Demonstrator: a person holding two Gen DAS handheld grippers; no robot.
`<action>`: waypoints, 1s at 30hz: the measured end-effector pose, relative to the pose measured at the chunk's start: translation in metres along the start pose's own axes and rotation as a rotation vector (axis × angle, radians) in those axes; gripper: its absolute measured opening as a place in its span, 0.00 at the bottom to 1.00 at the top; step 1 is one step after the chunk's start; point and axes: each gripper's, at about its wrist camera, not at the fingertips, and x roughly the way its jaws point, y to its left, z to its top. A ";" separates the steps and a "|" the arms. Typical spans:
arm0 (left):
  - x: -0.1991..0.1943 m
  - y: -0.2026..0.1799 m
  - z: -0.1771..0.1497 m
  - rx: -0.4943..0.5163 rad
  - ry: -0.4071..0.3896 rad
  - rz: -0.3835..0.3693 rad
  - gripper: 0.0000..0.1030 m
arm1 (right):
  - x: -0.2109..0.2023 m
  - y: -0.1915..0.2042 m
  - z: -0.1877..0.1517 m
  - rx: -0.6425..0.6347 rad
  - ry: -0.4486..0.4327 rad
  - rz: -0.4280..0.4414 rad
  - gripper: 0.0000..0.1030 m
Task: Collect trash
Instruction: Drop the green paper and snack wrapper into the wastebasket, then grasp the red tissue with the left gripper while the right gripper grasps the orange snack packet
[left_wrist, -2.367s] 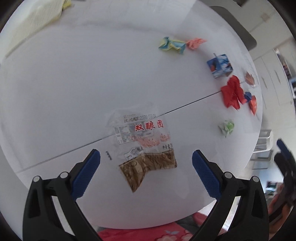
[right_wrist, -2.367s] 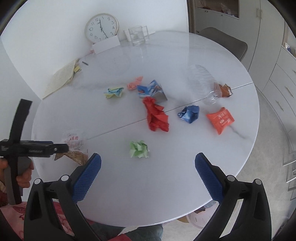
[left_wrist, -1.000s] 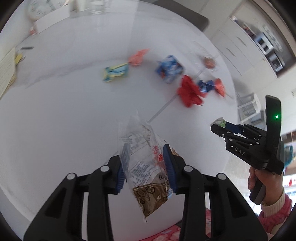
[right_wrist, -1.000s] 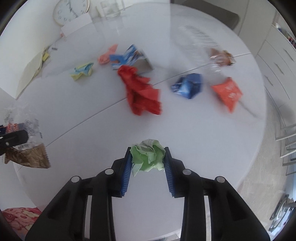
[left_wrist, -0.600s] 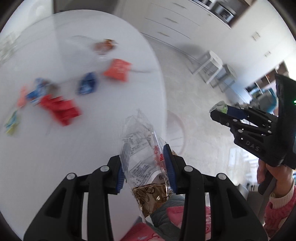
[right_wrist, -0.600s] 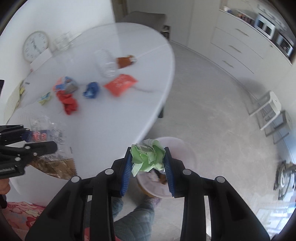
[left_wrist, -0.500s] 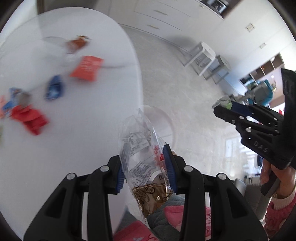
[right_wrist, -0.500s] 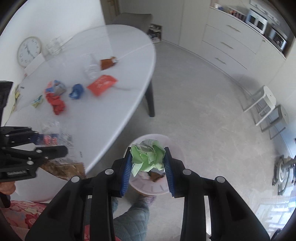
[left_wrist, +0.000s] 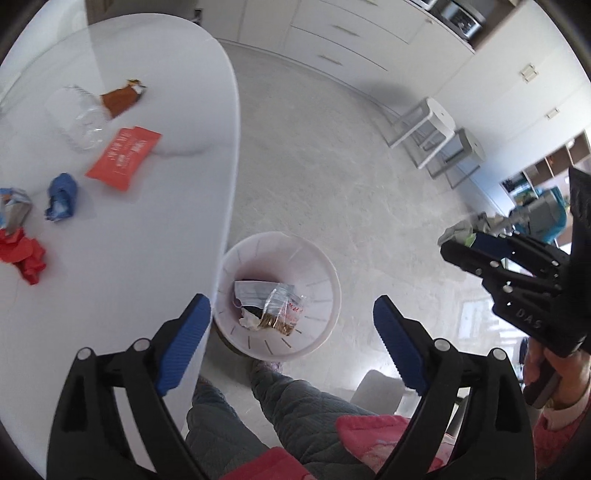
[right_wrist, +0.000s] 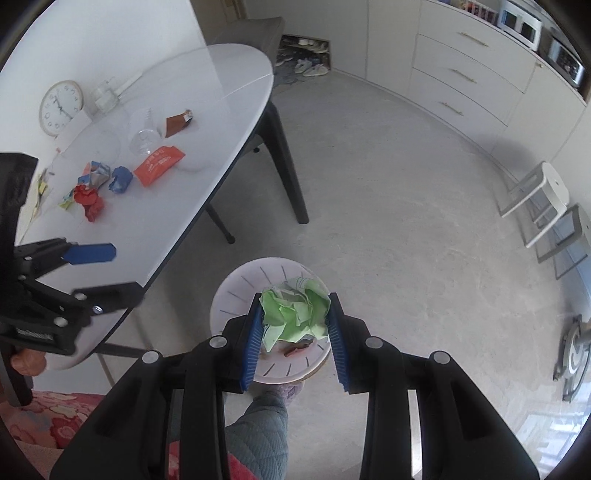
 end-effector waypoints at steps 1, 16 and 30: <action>-0.008 0.002 -0.001 -0.015 -0.016 0.022 0.84 | 0.002 0.001 0.001 -0.017 0.001 0.014 0.34; -0.083 0.052 -0.028 -0.220 -0.148 0.258 0.89 | 0.013 0.040 -0.001 -0.185 -0.013 0.078 0.98; -0.120 0.115 -0.052 -0.441 -0.219 0.322 0.89 | 0.002 0.070 0.034 -0.219 -0.076 0.125 0.98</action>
